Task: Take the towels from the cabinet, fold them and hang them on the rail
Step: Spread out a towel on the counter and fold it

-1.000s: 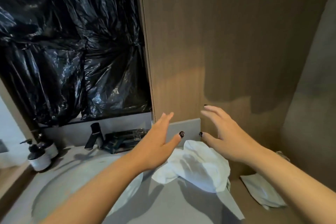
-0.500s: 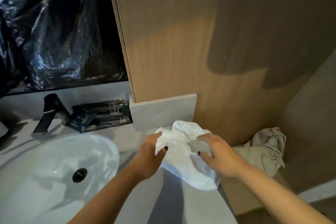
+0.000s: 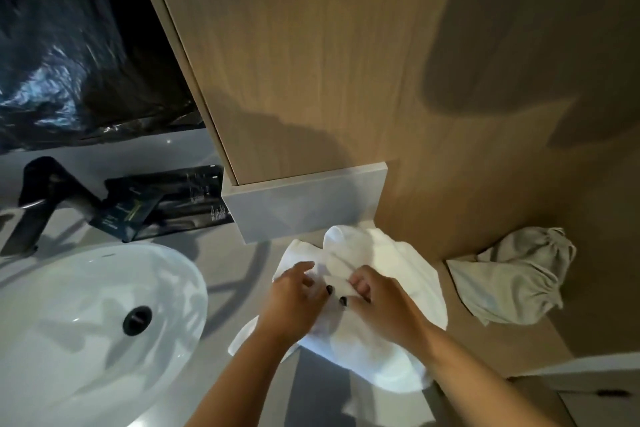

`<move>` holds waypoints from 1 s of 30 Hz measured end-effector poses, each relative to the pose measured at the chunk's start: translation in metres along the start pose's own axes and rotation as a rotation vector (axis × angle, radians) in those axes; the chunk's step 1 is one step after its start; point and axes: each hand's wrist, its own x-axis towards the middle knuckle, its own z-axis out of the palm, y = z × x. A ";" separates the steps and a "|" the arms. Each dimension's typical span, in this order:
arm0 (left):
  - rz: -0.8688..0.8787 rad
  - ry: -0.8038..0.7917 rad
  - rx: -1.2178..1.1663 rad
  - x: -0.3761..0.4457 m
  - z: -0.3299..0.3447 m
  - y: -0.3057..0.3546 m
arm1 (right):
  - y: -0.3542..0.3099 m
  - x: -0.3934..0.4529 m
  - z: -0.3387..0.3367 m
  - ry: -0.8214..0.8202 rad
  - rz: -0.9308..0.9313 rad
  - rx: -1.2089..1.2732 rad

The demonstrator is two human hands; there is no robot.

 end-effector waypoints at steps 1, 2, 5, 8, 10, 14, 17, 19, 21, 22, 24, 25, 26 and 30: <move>0.010 -0.014 0.027 -0.001 -0.001 0.000 | 0.001 0.000 0.000 0.026 -0.013 0.012; 0.028 -0.022 0.058 -0.003 -0.002 -0.002 | 0.004 -0.002 0.001 0.051 -0.017 0.024; 0.103 -0.072 0.197 -0.011 -0.008 -0.011 | 0.006 -0.014 0.004 0.165 -0.017 0.135; 0.171 -0.072 0.334 -0.020 -0.014 -0.013 | 0.002 -0.030 0.010 0.234 -0.033 0.141; 0.263 -0.040 0.466 -0.027 -0.021 -0.013 | -0.005 -0.042 0.016 0.170 -0.100 0.125; 0.485 -0.012 0.416 -0.052 -0.039 -0.017 | -0.033 -0.072 0.028 0.032 -0.084 0.066; 0.636 0.083 0.310 -0.079 -0.060 -0.021 | -0.055 -0.100 0.036 0.044 -0.028 -0.032; 0.648 0.090 0.311 -0.102 -0.076 -0.022 | -0.072 -0.119 0.037 0.115 -0.021 -0.092; 0.670 0.064 0.266 -0.123 -0.092 -0.025 | -0.089 -0.137 0.036 0.237 -0.026 -0.150; 0.700 0.070 0.249 -0.132 -0.100 -0.026 | -0.097 -0.146 0.034 0.303 -0.041 -0.189; 0.746 0.075 0.255 -0.151 -0.119 -0.020 | -0.113 -0.164 0.028 0.466 -0.134 -0.263; 0.780 0.072 0.263 -0.163 -0.130 -0.016 | -0.123 -0.176 0.024 0.557 -0.190 -0.275; 0.797 0.069 0.269 -0.166 -0.137 -0.010 | -0.127 -0.180 0.017 0.636 -0.224 -0.267; 0.870 0.152 0.291 -0.200 -0.170 0.008 | -0.156 -0.216 -0.012 0.812 -0.176 -0.099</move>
